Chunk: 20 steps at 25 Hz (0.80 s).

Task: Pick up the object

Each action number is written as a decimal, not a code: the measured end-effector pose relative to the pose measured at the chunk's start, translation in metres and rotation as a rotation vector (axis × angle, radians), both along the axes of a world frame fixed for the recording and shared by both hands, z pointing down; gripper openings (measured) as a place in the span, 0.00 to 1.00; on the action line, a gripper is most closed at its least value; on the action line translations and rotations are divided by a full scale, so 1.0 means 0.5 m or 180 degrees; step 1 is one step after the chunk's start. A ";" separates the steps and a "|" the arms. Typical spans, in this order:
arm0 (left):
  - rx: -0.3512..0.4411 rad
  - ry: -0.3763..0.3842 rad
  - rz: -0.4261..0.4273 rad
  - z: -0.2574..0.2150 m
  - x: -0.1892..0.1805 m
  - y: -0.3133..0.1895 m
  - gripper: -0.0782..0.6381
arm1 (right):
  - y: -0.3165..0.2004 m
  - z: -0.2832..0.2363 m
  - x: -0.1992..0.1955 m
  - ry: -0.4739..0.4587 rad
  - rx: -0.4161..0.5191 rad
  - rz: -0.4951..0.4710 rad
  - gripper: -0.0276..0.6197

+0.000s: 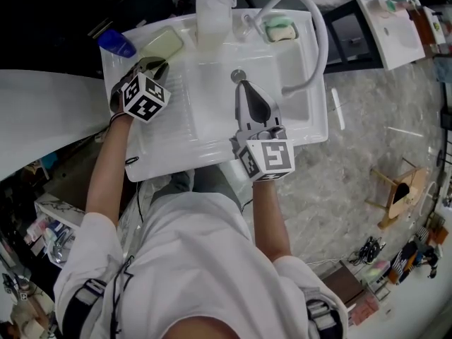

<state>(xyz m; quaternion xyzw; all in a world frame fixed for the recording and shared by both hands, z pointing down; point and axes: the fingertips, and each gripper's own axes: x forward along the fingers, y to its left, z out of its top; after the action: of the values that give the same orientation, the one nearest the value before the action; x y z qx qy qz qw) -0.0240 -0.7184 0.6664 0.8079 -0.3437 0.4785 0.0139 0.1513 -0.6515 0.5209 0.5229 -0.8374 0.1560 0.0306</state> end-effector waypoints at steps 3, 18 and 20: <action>0.0105 0.0129 -0.0028 -0.043 0.002 0.010 0.17 | 0.006 -0.017 -0.009 0.0018 0.0038 0.0002 0.05; 0.0565 0.0564 -0.0163 -0.224 -0.029 0.132 0.17 | 0.108 -0.108 -0.056 0.0042 0.0272 0.0025 0.05; 0.0649 0.0597 -0.0144 -0.251 -0.039 0.154 0.17 | 0.127 -0.123 -0.061 0.0062 0.0320 0.0037 0.05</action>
<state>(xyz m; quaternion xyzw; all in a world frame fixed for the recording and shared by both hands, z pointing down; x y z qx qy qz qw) -0.0433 -0.6413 0.5407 0.8383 -0.4058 0.3631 -0.0254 0.1208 -0.5880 0.4594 0.5301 -0.8408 0.1087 0.0115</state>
